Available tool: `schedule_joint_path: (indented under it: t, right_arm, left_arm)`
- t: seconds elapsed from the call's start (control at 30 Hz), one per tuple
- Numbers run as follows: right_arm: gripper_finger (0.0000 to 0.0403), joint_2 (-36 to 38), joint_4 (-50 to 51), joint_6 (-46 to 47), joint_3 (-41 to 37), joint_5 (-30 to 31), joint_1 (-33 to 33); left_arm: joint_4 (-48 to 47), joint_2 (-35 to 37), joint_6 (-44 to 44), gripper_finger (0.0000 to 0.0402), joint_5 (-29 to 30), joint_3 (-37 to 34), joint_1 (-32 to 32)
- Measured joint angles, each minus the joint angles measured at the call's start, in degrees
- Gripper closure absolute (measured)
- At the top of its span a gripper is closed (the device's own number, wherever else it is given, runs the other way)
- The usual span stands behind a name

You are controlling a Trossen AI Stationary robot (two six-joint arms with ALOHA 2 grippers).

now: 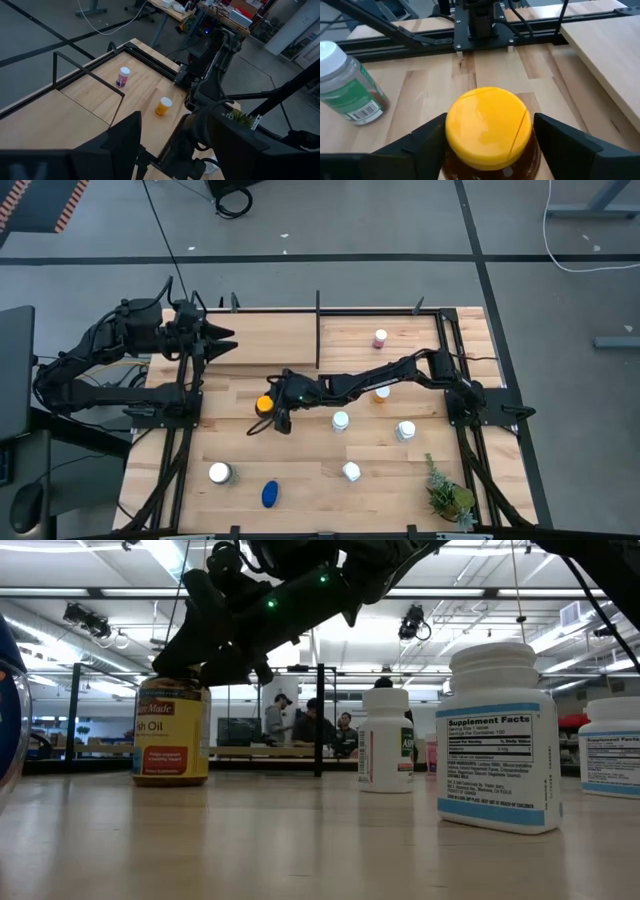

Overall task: Pick and place medicine bottles onto shelf by color
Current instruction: Put the yellow medicine bottle on the shelf

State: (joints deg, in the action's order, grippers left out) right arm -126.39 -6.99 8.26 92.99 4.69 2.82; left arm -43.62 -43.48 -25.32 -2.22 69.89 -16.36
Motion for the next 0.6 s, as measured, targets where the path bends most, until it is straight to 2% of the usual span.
schedule_joint_path:
  t: [0.17,0.3,0.43,0.6]
  right_arm:
    - [0.0180,0.0,0.1,2.1,0.4,0.1,-0.1]
    - [0.0180,0.0,0.3,2.3,1.9,2.4,-0.1]
    - [0.0180,0.0,1.4,3.9,3.8,10.7,-0.7]
    - [0.0178,0.0,8.5,9.0,9.5,23.5,-2.3]
  left_arm:
    - [0.0,0.0,0.0,0.0173,0.0,0.0,0.0]
    - [-0.1,0.0,0.0,0.0173,0.0,0.0,0.0]
    - [-0.5,0.0,0.0,0.0173,0.0,0.0,0.0]
    - [-0.5,0.2,0.1,0.0175,0.0,0.0,0.0]
